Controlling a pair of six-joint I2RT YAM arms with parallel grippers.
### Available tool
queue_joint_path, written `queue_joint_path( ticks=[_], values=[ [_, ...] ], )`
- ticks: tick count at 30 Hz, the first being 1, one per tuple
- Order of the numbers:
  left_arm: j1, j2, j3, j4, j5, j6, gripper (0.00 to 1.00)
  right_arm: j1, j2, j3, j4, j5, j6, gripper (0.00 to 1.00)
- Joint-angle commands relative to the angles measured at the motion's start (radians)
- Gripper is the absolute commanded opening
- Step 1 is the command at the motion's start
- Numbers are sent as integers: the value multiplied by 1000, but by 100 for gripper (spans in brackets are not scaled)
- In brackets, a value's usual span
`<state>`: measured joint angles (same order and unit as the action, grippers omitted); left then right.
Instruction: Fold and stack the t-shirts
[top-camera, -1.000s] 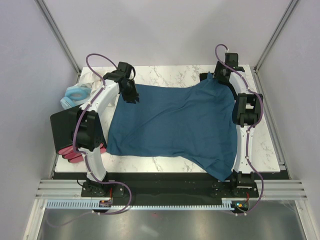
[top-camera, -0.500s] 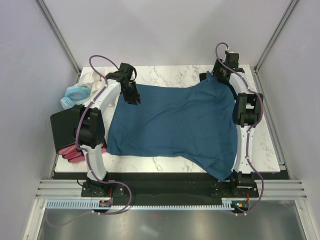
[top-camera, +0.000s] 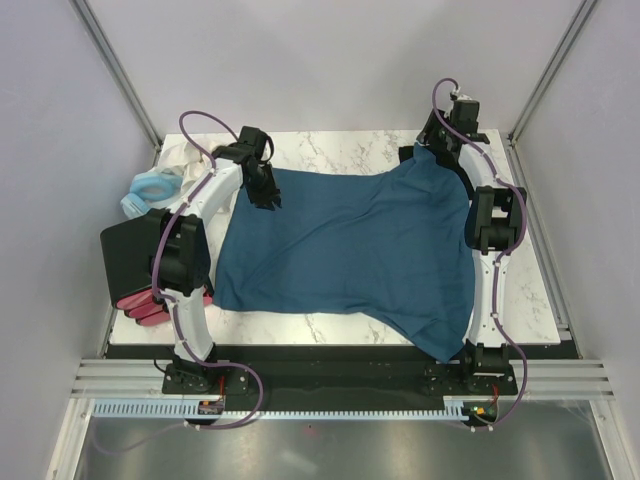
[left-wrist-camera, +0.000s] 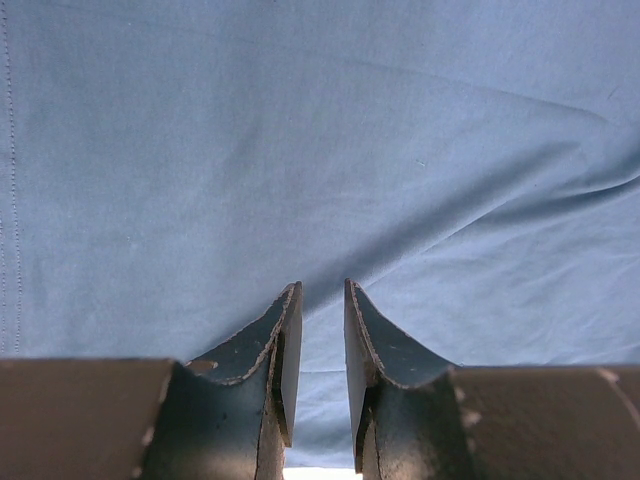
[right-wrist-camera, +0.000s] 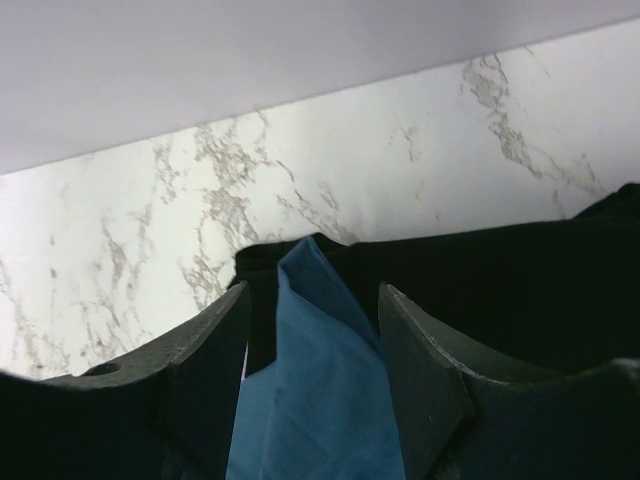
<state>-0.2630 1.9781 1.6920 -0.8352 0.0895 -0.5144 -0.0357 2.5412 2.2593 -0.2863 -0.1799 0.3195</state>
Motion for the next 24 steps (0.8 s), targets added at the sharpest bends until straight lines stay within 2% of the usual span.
queue_joint_path(
  ticks=[1, 24],
  values=[
    [4, 8, 49, 7, 13, 25, 30, -4, 10, 80, 32, -61, 33, 61],
    [4, 13, 37, 4, 7, 30, 30, -21, 13, 11, -33, -113, -25, 63]
  ],
)
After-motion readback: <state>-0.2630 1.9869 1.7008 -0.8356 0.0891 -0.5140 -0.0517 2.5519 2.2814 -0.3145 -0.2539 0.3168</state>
